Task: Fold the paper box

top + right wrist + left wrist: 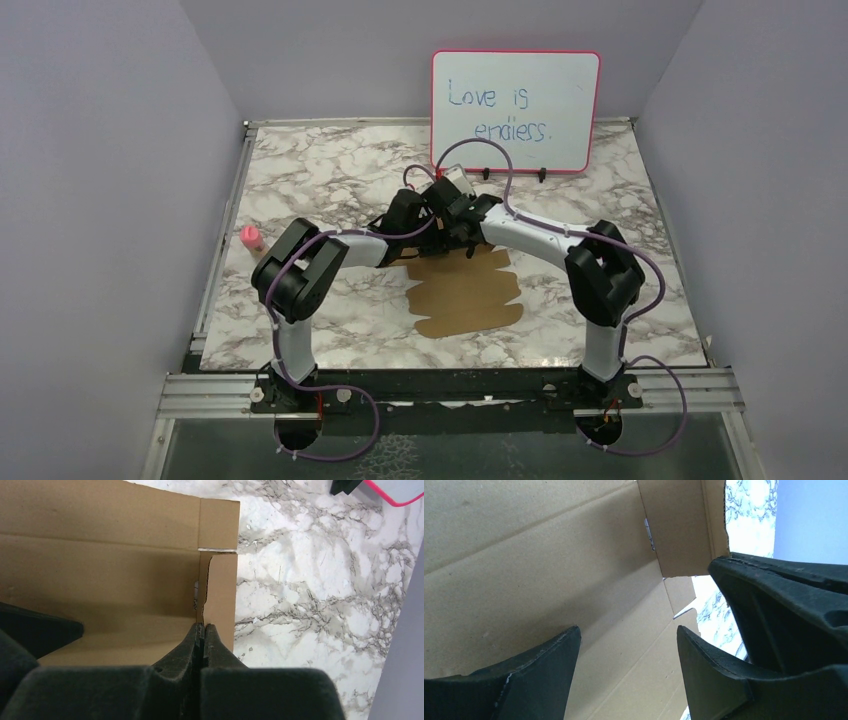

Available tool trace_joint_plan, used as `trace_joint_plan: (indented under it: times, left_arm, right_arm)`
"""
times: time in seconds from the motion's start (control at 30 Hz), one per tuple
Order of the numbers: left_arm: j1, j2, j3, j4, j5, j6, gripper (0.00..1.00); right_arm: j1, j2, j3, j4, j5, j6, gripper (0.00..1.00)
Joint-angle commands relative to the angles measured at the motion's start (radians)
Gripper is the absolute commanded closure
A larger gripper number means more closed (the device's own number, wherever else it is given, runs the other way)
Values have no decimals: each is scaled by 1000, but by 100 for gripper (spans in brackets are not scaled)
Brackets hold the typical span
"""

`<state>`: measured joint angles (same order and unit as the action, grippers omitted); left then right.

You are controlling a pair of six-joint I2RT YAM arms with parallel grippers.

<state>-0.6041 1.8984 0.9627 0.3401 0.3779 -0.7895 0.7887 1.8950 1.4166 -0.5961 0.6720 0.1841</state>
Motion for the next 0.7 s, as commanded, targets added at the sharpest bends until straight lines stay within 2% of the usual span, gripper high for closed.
trace_joint_plan:
  times: [0.0,0.13,0.3,0.5,0.67]
  left_arm:
    - [-14,42,-22,-20,-8,7,27]
    - [-13,17,-24,-23,-5,11,27]
    - [8,-63,-13,-96,-18,39,25]
    - [62,-243,-22,-264,-112,119,23]
    - [167,-390,-90,-376,-151,161,17]
  right_arm:
    - [33,42,18,-52,28,18,99]
    - [33,7,10,-34,16,7,96]
    - [32,-82,-46,41,-15,-6,79]
    - [15,-169,-95,109,-35,-22,67]
    - [7,-228,-131,193,-143,-49,57]
